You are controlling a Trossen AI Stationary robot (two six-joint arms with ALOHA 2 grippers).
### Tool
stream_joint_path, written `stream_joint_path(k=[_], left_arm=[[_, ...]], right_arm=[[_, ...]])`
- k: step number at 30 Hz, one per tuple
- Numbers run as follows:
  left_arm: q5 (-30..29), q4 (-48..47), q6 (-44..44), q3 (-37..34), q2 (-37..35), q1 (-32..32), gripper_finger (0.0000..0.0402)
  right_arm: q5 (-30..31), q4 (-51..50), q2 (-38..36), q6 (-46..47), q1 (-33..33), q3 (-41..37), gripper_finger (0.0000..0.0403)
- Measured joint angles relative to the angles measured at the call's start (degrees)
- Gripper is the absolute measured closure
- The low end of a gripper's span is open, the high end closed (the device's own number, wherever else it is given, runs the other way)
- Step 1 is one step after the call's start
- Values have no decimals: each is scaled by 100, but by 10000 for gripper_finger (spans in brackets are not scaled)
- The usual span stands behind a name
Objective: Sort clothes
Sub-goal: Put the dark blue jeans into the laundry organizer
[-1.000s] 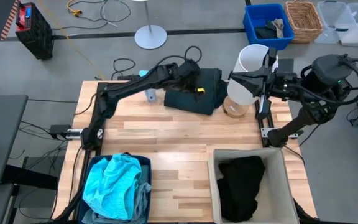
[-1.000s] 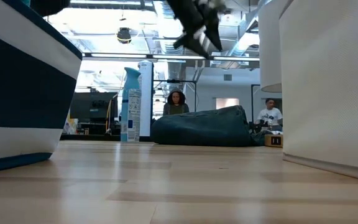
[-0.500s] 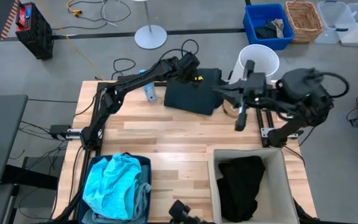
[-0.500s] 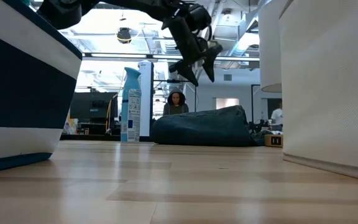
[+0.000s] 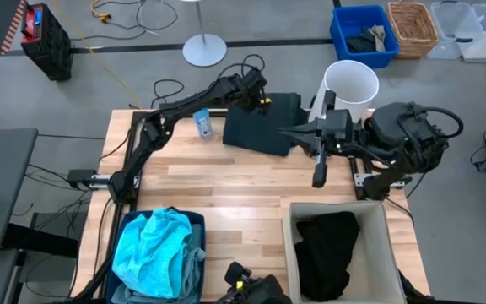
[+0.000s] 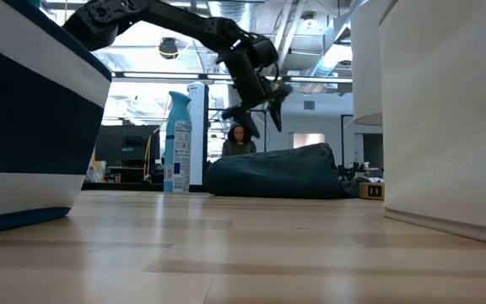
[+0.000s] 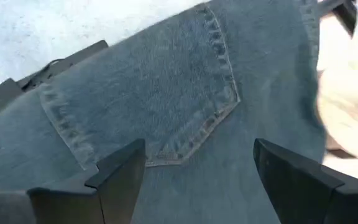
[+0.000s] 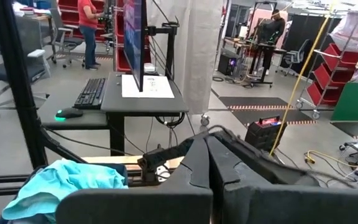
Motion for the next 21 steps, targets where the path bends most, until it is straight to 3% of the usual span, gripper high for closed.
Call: stream_joint_path(k=[11,21], left_arm=[[-26,-244,-222,8,425,-54,109],[1201,-761,-701,15,1043,-151,109]], right_arm=[[-17,15,-23,-32,246,0,403],[-87,-69,-62,-190,496,0,403]])
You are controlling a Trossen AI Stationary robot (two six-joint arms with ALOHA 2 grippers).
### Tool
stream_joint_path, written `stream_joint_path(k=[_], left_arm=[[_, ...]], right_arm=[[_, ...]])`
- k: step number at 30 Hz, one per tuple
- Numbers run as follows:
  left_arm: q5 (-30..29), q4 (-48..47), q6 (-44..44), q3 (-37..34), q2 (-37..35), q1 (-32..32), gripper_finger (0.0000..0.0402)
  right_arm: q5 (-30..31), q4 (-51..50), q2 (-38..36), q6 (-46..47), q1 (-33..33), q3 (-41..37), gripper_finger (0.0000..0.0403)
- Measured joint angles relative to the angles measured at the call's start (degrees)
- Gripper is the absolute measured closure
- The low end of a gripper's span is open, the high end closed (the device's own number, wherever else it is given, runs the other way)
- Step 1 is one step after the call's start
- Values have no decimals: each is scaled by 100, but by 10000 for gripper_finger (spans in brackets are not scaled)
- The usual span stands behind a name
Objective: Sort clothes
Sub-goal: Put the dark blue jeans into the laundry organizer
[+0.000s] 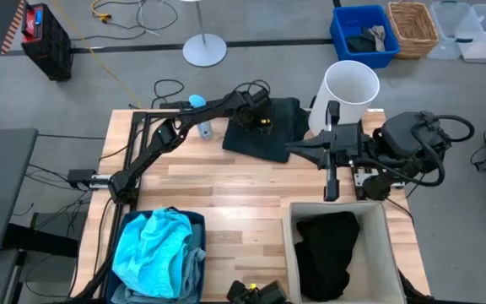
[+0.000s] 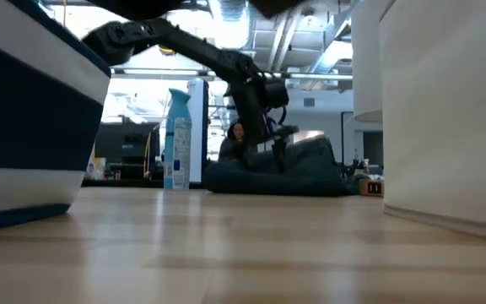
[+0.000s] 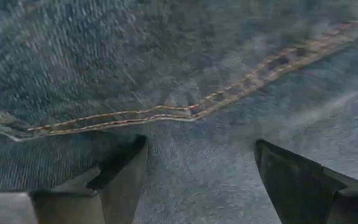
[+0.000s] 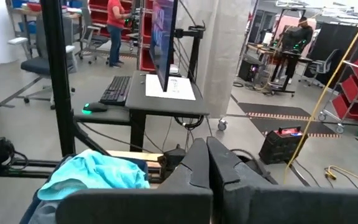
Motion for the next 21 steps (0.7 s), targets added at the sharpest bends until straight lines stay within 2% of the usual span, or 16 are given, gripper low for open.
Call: stream_joint_path(k=[3,10,14,21], left_arm=[[-140,-251,65,10,0,-113,109],[246,-564,76,6,3,-195,109],[298,-938,291,0,-12,-392,109],[215,-1036,707,-5,-10,-863,109]], right_arm=[[-18,-1,-22,-62,51,2,403],[-64,-27,-71,-221,125,2,403],[-66,-54,-80,-332,165,2,403],[-83,-122,-81,-346,175,2,403]])
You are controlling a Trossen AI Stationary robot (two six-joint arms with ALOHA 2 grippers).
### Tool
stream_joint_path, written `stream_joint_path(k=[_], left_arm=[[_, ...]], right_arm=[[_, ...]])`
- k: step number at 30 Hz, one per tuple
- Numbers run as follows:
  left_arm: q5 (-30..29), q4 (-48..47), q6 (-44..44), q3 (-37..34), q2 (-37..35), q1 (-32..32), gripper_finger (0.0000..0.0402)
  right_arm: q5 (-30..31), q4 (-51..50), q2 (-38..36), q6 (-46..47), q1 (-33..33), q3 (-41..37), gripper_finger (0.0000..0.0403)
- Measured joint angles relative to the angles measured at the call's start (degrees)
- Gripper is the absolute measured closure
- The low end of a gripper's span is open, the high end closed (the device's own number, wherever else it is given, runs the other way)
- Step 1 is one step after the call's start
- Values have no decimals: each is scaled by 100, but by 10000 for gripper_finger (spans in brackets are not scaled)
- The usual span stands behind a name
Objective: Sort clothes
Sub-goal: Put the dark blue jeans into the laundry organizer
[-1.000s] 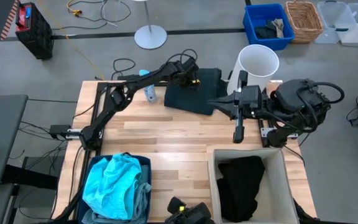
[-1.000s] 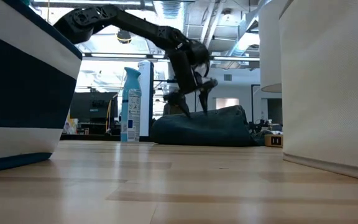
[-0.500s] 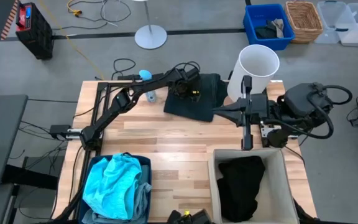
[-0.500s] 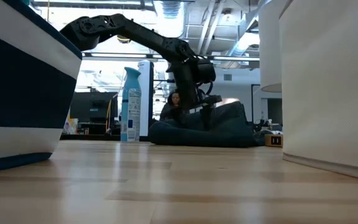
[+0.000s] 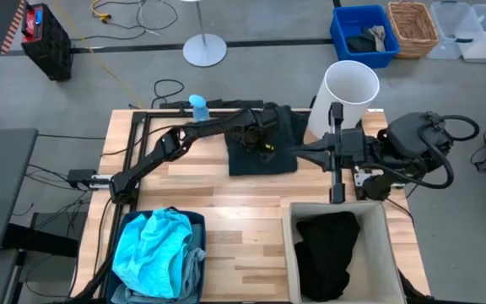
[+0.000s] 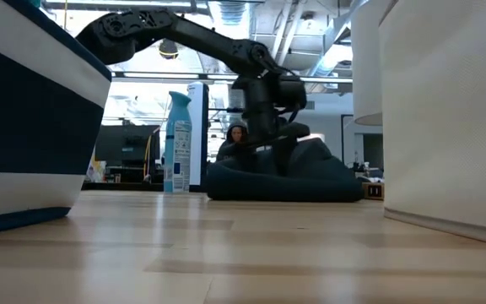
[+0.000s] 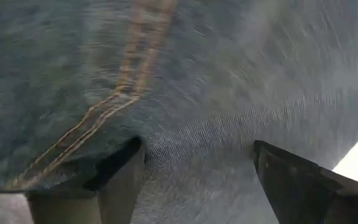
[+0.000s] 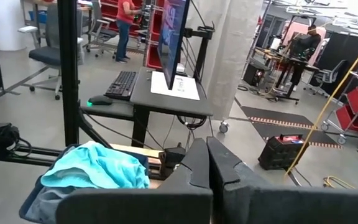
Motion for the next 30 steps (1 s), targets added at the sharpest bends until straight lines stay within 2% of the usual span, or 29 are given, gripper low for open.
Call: stream_joint_path(k=[15,19,20,24,30], left_arm=[[-344,-556,2371,7,-392,-604,109],[-1213,-522,2820,-152,-423,-768,109],[-1262,-519,2854,-203,-423,-786,109],[-802,-487,2861,-377,-411,-761,109],[-588,-424,2903,-777,-424,-762,109]], right_arm=[[2,67,0,67,-2,0,403],[4,155,0,79,-2,0,403],[4,186,0,79,-2,0,403],[10,335,2,79,-2,0,403],[22,422,37,203,-4,0,403]])
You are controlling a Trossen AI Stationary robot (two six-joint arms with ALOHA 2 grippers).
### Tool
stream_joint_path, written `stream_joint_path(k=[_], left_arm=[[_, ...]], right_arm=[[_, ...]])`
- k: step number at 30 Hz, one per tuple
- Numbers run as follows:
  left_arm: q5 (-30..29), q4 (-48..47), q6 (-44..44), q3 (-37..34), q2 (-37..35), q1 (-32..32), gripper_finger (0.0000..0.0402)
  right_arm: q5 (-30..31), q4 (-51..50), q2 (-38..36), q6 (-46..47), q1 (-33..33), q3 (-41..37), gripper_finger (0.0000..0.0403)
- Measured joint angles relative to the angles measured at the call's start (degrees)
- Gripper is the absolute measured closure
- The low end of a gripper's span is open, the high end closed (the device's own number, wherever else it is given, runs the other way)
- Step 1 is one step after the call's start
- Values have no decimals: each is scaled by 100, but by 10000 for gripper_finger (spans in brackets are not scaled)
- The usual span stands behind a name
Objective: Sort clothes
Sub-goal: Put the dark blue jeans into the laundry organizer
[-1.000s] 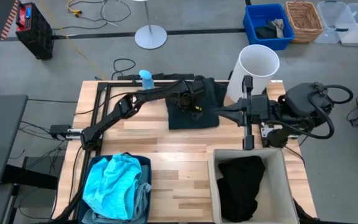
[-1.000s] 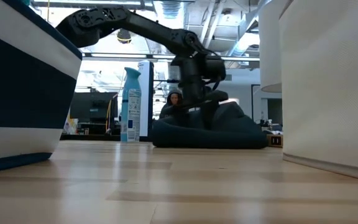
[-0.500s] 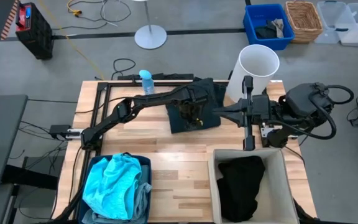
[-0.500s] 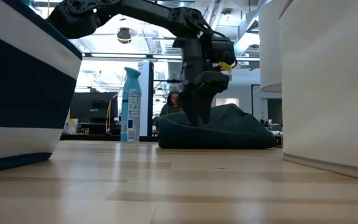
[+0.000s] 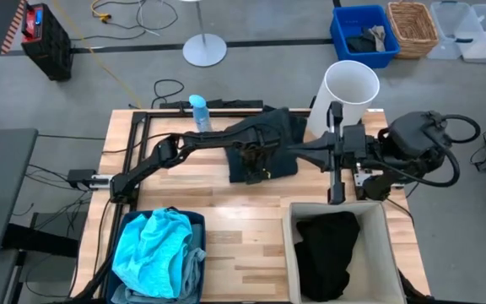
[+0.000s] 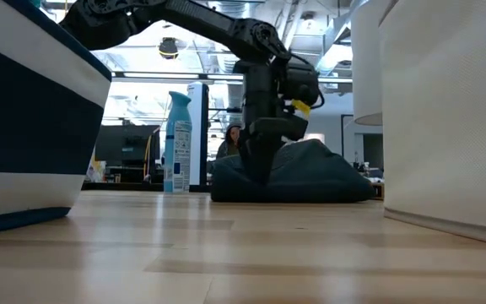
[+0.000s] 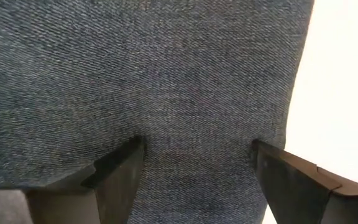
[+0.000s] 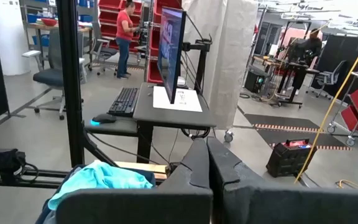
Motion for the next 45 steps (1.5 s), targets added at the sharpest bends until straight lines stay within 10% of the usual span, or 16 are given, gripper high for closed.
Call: stream_joint_path(k=[12,25,45], left_arm=[[245,242,-174,-738,-47,-20,134],[185,278,-248,-760,-27,-130,385],[-1029,125,-353,-508,-2082,-329,401]], right_arm=[[31,84,121,206,-92,-2,403],[63,177,120,220,-87,-2,403],[63,188,120,284,-87,-2,403]])
